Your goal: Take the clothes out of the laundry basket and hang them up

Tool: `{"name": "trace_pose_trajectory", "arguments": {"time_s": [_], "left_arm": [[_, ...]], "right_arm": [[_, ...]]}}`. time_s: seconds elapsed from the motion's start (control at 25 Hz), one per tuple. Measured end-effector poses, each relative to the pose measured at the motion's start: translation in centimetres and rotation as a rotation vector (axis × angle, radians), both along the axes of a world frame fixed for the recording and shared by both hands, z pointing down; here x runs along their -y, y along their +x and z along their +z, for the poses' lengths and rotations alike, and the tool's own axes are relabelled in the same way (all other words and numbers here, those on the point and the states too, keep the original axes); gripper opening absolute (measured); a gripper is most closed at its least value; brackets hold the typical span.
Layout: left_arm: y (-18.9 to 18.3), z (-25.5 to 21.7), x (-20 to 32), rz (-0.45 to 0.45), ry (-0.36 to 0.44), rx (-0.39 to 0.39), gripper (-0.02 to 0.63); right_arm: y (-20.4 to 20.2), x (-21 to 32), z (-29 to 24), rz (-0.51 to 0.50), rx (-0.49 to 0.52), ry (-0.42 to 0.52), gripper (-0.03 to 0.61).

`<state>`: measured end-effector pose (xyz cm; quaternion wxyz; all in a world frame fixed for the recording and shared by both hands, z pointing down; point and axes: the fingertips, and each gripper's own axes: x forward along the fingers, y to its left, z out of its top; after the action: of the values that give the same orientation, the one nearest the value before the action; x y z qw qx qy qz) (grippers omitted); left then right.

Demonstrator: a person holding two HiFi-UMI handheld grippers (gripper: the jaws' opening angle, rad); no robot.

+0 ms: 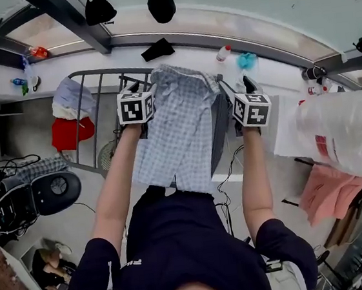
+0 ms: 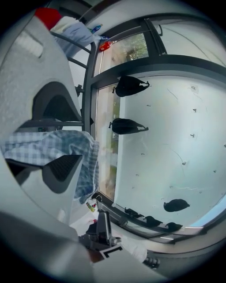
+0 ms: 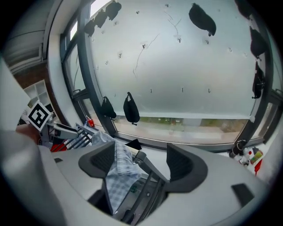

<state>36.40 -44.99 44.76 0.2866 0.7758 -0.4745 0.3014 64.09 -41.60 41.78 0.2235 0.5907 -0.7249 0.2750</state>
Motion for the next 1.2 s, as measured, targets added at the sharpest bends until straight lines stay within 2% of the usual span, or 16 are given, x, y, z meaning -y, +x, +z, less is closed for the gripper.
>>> {"name": "trace_pose_trajectory", "arguments": {"time_s": [0.32, 0.56, 0.8, 0.96, 1.2], "left_arm": [[-1.4, -1.0, -2.9, -0.053, 0.013, -0.033, 0.23], [-3.9, -3.2, -5.7, -0.137, 0.062, -0.065, 0.23], [-9.6, -5.9, -10.3, -0.234, 0.11, -0.081, 0.23], [-15.6, -7.6, -14.3, -0.327, 0.148, -0.096, 0.23], [-25.6, -8.5, -23.3, -0.468, 0.18, -0.096, 0.23]], "right_arm": [[-0.6, -1.1, -0.6, -0.042, 0.01, 0.009, 0.356], [-5.0, -1.7, -2.5, -0.151, 0.005, 0.049, 0.356], [-13.3, -4.3, -4.8, -0.302, 0.01, 0.069, 0.356], [-21.1, -7.2, -6.8, -0.425, 0.018, 0.092, 0.356], [-33.1, -14.6, -8.7, -0.597, 0.018, 0.102, 0.356]]}}
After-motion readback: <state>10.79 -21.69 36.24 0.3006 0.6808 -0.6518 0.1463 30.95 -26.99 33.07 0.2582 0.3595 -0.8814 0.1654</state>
